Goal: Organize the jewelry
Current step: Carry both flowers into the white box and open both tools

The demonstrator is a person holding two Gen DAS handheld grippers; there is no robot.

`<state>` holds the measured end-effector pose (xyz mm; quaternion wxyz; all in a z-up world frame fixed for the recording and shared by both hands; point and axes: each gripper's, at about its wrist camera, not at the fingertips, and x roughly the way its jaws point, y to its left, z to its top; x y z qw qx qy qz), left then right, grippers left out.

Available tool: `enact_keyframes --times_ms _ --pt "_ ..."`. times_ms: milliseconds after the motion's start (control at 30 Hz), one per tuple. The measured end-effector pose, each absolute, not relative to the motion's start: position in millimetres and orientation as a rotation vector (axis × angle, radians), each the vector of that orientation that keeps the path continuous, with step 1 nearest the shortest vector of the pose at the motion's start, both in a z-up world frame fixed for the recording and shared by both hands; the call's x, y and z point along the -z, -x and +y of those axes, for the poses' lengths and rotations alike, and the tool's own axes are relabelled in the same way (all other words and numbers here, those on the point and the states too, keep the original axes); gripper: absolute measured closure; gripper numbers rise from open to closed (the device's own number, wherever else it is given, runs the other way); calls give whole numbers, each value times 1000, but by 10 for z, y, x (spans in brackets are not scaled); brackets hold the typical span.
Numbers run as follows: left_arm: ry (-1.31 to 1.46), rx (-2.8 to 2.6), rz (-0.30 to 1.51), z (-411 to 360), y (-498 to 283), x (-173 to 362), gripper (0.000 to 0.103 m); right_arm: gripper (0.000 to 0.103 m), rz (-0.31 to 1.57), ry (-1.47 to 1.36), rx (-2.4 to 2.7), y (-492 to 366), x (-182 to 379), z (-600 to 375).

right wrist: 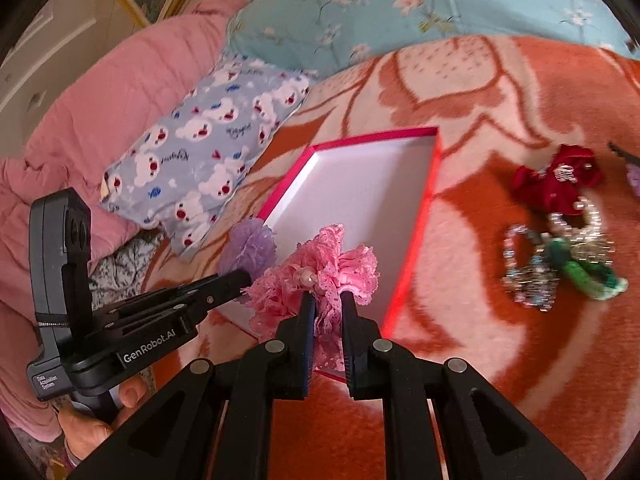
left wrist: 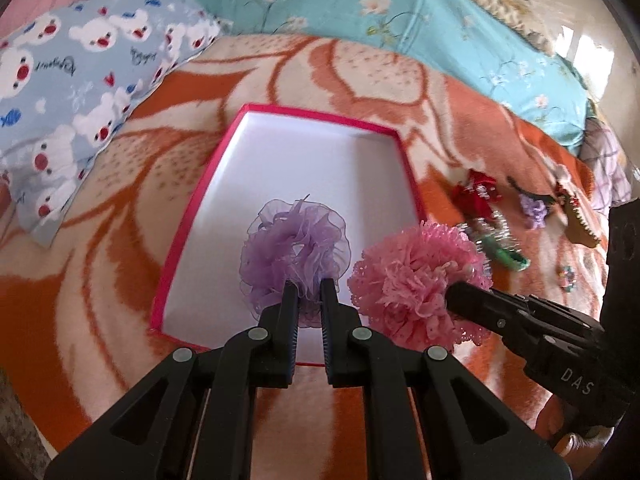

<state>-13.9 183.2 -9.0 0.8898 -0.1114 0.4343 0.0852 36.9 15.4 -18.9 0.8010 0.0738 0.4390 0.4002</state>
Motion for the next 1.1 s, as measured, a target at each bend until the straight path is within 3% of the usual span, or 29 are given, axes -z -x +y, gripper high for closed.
enact_keyframes --times_ms 400,767,933,1000,1100 --pt "249 -177 969 1935 -1 316 95 92 1062 -58 -821 -507 549 379" --pt "212 -131 1024 1828 -18 411 93 92 1069 -34 -746 -595 503 33" --pt "207 -143 1041 1849 -29 430 74 79 1073 -73 -775 -603 488 28" --pt "208 -153 1046 1864 -21 432 53 73 1074 -70 -782 -596 477 49" --pt "213 -158 1039 1891 18 411 46 63 1075 -70 -802 -564 453 57"
